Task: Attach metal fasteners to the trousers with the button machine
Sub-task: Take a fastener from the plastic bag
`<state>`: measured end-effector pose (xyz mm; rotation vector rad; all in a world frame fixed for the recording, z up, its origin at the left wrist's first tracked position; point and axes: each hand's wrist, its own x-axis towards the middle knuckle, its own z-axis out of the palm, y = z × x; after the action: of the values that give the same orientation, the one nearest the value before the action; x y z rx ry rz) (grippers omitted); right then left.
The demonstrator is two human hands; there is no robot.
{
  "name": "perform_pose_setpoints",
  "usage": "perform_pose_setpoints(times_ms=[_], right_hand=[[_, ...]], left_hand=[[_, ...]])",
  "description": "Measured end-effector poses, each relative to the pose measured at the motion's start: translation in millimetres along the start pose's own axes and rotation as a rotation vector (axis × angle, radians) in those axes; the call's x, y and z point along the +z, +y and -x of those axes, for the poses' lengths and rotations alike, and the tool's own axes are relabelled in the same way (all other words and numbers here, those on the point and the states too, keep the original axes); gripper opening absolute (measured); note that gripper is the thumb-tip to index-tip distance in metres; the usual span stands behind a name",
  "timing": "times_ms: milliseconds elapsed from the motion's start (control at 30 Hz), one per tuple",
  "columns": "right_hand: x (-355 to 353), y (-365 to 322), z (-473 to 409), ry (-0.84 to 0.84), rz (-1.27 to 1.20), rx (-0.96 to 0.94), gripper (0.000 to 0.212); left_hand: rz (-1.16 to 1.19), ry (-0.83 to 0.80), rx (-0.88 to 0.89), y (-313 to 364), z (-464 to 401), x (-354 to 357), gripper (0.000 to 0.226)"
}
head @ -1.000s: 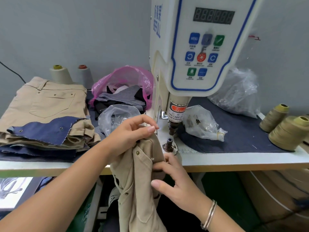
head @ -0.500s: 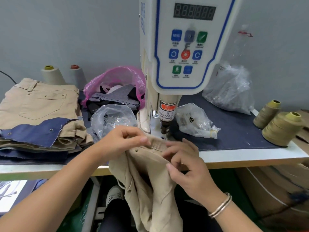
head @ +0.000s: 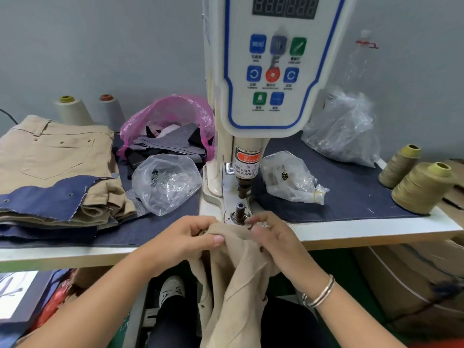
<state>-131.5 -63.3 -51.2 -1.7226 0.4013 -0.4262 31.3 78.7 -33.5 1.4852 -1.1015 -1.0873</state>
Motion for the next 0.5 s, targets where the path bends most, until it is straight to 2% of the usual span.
perform_pose_setpoints(times_ms=[33,67,133,233,300,400,500], right_hand=[[-1,1,1,-0.036,0.030,0.001,0.008],[-3,3,2,-0.053,0.070,-0.021,0.019],[-3,6,1,0.010,0.056,-0.053,0.031],[-1,8,-4,0.213,-0.120,-0.074,0.031],[1,11,-11,0.295,-0.153,-0.100,0.030],[0,10,-21,0.326,-0.085,-0.169,0.026],[1,12,-33,0.320,-0.051,-0.160,0.024]], left_hand=[[0.037,0.028,-0.041,-3,0,-1,0.036],[0.043,0.047,-0.064,-4,-1,-2,0.034],[0.042,0.061,-0.061,-6,-5,-2,0.026],[0.121,0.059,-0.006,-9,-15,0,0.025],[0.157,0.044,0.000,-9,-19,0,0.023],[0.124,0.044,-0.027,-10,-21,-3,0.027],[0.114,0.071,-0.045,-14,-23,-5,0.029]])
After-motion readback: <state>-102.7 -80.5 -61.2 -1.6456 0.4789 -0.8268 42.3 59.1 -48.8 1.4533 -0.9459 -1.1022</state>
